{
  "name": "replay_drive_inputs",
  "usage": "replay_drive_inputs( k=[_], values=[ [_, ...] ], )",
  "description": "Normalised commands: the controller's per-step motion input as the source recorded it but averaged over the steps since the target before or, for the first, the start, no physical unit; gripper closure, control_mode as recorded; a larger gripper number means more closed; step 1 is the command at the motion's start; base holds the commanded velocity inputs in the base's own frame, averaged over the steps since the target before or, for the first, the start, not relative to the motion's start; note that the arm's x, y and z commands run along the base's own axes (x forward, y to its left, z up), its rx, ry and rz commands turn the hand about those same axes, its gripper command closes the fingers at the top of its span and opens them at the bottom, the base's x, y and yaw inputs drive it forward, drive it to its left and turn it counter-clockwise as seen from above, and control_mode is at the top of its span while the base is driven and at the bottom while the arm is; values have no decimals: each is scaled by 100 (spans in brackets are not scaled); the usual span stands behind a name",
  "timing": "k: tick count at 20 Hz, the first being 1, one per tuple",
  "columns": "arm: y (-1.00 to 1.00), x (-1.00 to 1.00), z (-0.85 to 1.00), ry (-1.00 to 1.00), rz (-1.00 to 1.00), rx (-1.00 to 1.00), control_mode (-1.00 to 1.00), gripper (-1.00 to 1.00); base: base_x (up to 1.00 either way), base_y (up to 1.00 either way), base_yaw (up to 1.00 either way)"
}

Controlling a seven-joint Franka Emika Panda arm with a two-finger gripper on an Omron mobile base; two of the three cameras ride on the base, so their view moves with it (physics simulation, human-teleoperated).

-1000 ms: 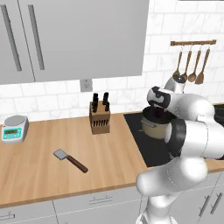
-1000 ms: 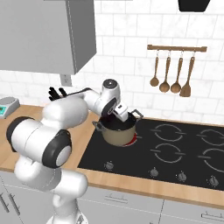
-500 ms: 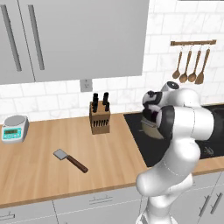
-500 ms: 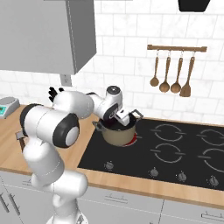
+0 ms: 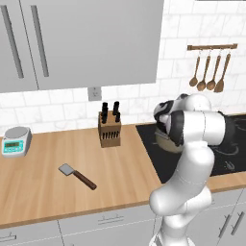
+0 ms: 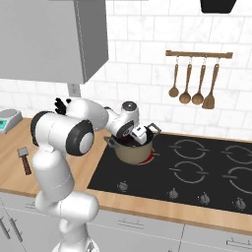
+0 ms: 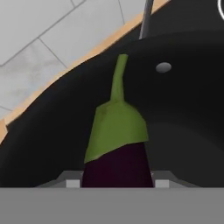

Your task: Put the mushroom and eggplant in the pot. Retrieve the spatula and lightly stir the vegetables in the pot.

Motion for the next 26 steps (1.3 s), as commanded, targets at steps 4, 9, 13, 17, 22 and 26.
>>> replay_drive_inputs(
  k=[4,9,13,17,22,26],
  values=[
    [0,8,-2,0,0,-1,-100,-100,0,0,0],
    [-7,-2,45,0,1,0,-100,-100,0,0,0],
    [-5,-13,64,0,1,0,-100,-100,0,0,0],
    [-1,-55,77,-1,0,0,-100,-100,0,0,0],
    [52,-100,66,-2,4,0,-100,-100,0,0,0],
    [100,-100,13,0,10,-1,-100,-100,0,0,0]
  ],
)
